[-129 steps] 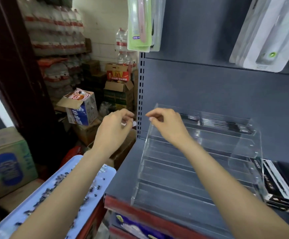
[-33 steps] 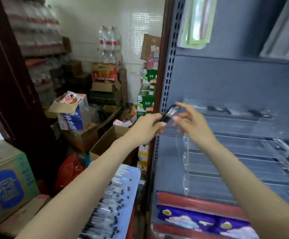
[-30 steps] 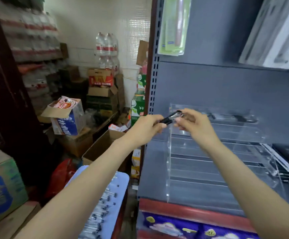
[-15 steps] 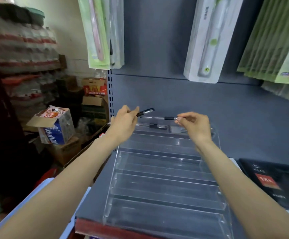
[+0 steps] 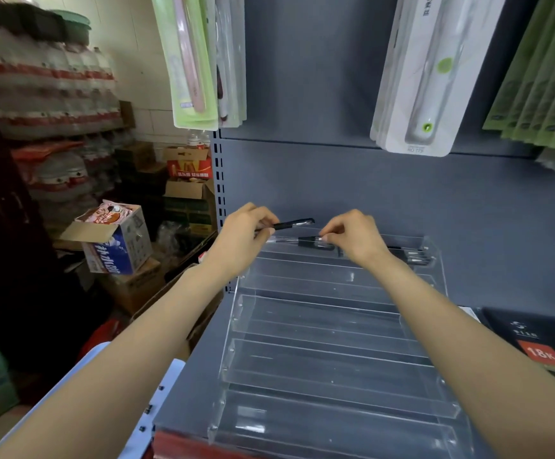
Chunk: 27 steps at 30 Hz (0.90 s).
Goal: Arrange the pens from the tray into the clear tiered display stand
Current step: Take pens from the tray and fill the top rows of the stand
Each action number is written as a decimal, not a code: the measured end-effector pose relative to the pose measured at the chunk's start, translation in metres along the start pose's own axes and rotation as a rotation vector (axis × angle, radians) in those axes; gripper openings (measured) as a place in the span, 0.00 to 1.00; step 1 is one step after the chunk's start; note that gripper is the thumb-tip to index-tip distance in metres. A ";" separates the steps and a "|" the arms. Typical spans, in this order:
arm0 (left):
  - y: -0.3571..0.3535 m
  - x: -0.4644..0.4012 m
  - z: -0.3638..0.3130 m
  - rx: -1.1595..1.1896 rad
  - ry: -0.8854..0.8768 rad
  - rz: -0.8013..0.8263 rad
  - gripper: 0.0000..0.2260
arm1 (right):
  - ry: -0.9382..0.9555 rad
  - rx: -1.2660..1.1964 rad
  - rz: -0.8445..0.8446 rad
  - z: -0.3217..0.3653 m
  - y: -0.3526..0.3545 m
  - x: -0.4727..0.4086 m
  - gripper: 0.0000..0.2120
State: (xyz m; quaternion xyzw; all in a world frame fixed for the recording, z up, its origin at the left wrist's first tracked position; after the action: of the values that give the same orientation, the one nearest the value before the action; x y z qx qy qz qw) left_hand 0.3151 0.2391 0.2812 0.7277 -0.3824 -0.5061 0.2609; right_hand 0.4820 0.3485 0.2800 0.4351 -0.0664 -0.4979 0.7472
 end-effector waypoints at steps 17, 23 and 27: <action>-0.034 -0.022 -0.038 0.093 -0.110 0.103 0.07 | -0.032 0.063 -0.363 -0.056 0.068 0.045 0.12; -0.077 -0.039 -0.096 0.135 -0.139 0.211 0.04 | -0.254 -0.042 -0.282 -0.095 0.095 0.068 0.20; -0.092 -0.047 -0.117 0.133 -0.119 0.290 0.05 | -0.301 -0.253 -0.129 -0.105 0.096 0.074 0.19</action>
State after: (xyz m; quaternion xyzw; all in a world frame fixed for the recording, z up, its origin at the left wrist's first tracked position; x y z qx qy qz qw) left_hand 0.4422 0.3292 0.2767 0.6494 -0.5306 -0.4790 0.2594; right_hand 0.6406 0.3628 0.2595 0.2617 -0.0862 -0.6085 0.7441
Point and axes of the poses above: each hand's wrist, its own x-axis away from the middle knuckle, its own y-axis out of the back of the hand, z = x × y, the point moved 1 cm from there along -x, towards the middle knuckle, and after that the axes turned 6 degrees about -x, right-handed, at the moved point
